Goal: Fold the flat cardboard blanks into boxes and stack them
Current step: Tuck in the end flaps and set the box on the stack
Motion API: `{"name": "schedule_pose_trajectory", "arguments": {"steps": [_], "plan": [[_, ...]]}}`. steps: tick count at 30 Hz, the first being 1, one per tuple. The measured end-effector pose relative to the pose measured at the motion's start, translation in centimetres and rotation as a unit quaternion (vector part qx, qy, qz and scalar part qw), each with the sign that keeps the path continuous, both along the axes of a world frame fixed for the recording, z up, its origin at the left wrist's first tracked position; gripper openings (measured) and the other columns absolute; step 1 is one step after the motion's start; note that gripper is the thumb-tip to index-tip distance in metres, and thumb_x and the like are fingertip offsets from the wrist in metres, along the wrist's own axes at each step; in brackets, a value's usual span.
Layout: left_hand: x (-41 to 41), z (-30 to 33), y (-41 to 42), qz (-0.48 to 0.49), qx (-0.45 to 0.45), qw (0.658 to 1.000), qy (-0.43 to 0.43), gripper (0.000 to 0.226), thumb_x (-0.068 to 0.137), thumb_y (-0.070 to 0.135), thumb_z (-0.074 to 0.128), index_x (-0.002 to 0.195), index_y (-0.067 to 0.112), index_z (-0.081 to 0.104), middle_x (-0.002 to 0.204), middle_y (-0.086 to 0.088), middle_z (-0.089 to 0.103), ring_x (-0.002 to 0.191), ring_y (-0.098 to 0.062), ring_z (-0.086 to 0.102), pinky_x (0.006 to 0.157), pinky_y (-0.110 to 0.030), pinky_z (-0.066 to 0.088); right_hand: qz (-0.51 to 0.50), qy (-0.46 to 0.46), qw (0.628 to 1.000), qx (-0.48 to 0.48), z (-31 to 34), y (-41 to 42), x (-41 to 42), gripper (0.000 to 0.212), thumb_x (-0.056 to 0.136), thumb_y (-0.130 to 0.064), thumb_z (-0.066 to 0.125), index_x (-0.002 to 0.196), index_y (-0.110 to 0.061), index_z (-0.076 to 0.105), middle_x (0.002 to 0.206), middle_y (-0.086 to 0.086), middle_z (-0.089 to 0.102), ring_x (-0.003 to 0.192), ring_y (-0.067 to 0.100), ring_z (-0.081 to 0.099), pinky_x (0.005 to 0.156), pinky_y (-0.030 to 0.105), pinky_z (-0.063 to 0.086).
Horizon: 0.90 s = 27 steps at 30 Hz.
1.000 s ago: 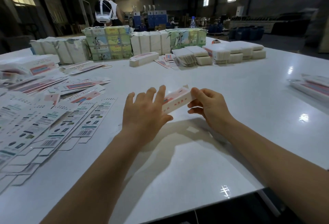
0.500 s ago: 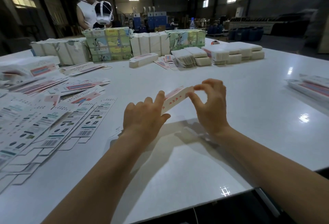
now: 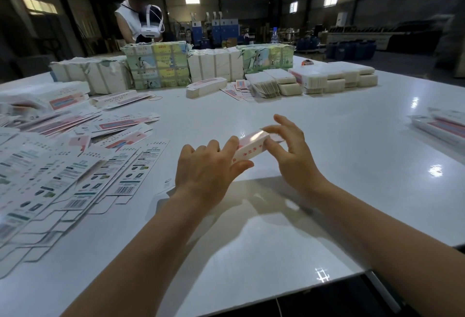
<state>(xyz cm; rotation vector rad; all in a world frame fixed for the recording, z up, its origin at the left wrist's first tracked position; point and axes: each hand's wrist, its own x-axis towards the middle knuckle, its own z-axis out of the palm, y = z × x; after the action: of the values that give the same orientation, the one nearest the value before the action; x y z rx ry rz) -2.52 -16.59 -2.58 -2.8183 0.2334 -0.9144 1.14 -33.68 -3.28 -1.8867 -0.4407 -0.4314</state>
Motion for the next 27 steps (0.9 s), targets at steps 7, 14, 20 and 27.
{"name": "schedule_pose_trajectory", "arguments": {"steps": [7,14,20,27], "plan": [[-0.1,-0.1,0.0,0.007,-0.012,1.0,-0.001,0.068,0.091,0.055,-0.003,0.139,0.031,0.039,0.099,-0.004,0.063,0.079,-0.027,0.059,0.071,-0.035,0.031,-0.014,-0.001,1.0,-0.026,-0.2,0.1,-0.1,0.054,0.097,-0.013,0.048,0.147,-0.023,0.028,0.111,0.0,0.053,0.105,0.012,0.05,0.087,0.01,0.037],[0.4,-0.5,-1.0,0.006,-0.053,0.998,0.03,0.073,0.087,0.06,-0.01,0.143,0.034,0.029,0.107,-0.005,0.056,0.092,-0.026,0.056,0.083,-0.038,0.03,-0.03,-0.09,0.991,-0.096,-1.1,1.4,-0.8,0.057,0.096,-0.009,0.041,0.149,-0.019,0.023,0.127,0.006,0.049,0.107,0.01,0.042,0.097,0.022,0.033],[0.9,-0.3,0.3,-0.016,-0.175,0.979,0.102,0.084,0.076,0.072,0.005,0.135,0.021,0.036,0.115,-0.004,0.041,0.089,-0.02,0.048,0.078,-0.037,0.04,-0.094,-0.102,0.989,0.06,0.1,0.4,0.0,0.056,0.088,-0.019,0.052,0.142,-0.013,0.038,0.12,0.001,0.05,0.111,0.011,0.05,0.092,0.01,0.04],[0.5,-0.2,0.0,-0.003,-0.041,0.995,0.095,0.085,0.071,0.071,-0.004,0.128,0.022,0.037,0.12,0.001,0.046,0.101,-0.021,0.047,0.081,-0.035,0.035,0.146,0.444,0.728,0.501,0.9,-1.8,2.2,0.054,0.103,-0.03,0.022,0.114,0.011,0.054,0.104,0.026,0.068,0.084,0.042,0.069,0.065,0.055,0.052]]}}
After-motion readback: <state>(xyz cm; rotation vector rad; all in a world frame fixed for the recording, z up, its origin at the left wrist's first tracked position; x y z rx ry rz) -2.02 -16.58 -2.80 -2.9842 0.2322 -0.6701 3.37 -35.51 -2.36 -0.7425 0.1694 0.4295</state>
